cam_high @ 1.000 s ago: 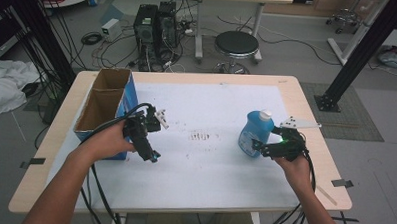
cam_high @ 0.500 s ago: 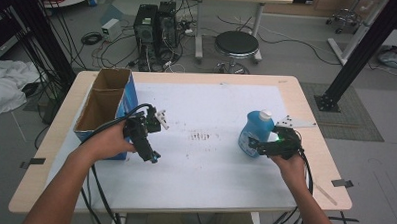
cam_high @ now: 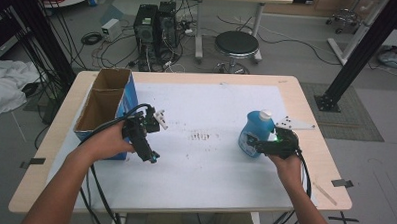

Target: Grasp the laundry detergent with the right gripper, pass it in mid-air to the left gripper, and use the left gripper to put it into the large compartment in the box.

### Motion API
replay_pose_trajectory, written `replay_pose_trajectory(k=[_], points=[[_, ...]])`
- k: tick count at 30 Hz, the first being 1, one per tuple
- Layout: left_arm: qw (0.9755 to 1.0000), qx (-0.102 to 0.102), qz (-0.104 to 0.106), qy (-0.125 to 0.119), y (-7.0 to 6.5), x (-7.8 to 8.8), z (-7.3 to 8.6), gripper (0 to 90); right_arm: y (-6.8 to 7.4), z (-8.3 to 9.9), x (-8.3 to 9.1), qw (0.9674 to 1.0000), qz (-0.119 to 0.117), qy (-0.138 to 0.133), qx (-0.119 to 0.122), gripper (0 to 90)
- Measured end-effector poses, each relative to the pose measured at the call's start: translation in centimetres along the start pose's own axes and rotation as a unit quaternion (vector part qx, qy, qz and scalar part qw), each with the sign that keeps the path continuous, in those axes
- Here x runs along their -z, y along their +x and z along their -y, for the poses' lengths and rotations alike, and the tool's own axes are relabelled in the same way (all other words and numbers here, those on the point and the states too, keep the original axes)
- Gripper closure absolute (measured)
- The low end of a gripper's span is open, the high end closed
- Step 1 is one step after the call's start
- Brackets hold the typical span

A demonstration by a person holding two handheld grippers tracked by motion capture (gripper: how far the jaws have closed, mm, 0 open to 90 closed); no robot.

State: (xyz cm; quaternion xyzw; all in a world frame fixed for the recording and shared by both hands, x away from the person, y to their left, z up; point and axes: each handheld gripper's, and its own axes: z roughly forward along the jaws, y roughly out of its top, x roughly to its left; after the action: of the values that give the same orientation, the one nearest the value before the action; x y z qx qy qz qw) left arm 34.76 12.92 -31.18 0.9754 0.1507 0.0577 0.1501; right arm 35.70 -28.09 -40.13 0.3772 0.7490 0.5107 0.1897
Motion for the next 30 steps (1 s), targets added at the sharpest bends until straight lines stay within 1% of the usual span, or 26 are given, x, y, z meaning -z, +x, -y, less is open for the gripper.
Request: replay_pose_trajectory(k=[2,7,14,19,20,27,29,30], points=[[1.0,0.001,0.0,0.0,-0.01,-0.02,0.03,9.3,0.01,0.02,-0.08,1.0,-0.004,0.002,-0.002,15.3],[1.0,0.002,-0.001,-0.002,-0.03,-0.01,0.08,9.3,0.09,0.09,-0.2,1.0,-0.003,0.002,0.0,15.3],[1.0,0.002,0.0,-0.001,-0.01,-0.07,0.13,9.3,0.05,0.11,-0.29,1.0,0.006,-0.001,0.003,15.8],[1.0,0.002,0.0,-0.002,0.0,-0.05,0.15,9.3,0.01,0.12,-0.27,1.0,0.007,-0.002,0.003,17.3],[1.0,0.003,0.0,-0.002,-0.01,-0.06,0.18,9.3,-0.01,0.14,-0.27,1.0,0.005,-0.004,0.007,24.3],[1.0,0.003,0.001,-0.002,-0.01,-0.06,0.25,9.3,0.08,0.14,-0.33,0.9999,0.005,-0.006,0.009,25.1],[1.0,0.004,0.002,-0.002,-0.01,-0.09,0.25,9.3,0.08,0.15,-0.34,0.9999,0.008,-0.006,0.01,25.9],[1.0,0.003,0.002,-0.002,-0.01,-0.1,0.22,9.2,0.08,0.14,-0.33,0.9999,0.008,-0.008,0.011,28.2]])
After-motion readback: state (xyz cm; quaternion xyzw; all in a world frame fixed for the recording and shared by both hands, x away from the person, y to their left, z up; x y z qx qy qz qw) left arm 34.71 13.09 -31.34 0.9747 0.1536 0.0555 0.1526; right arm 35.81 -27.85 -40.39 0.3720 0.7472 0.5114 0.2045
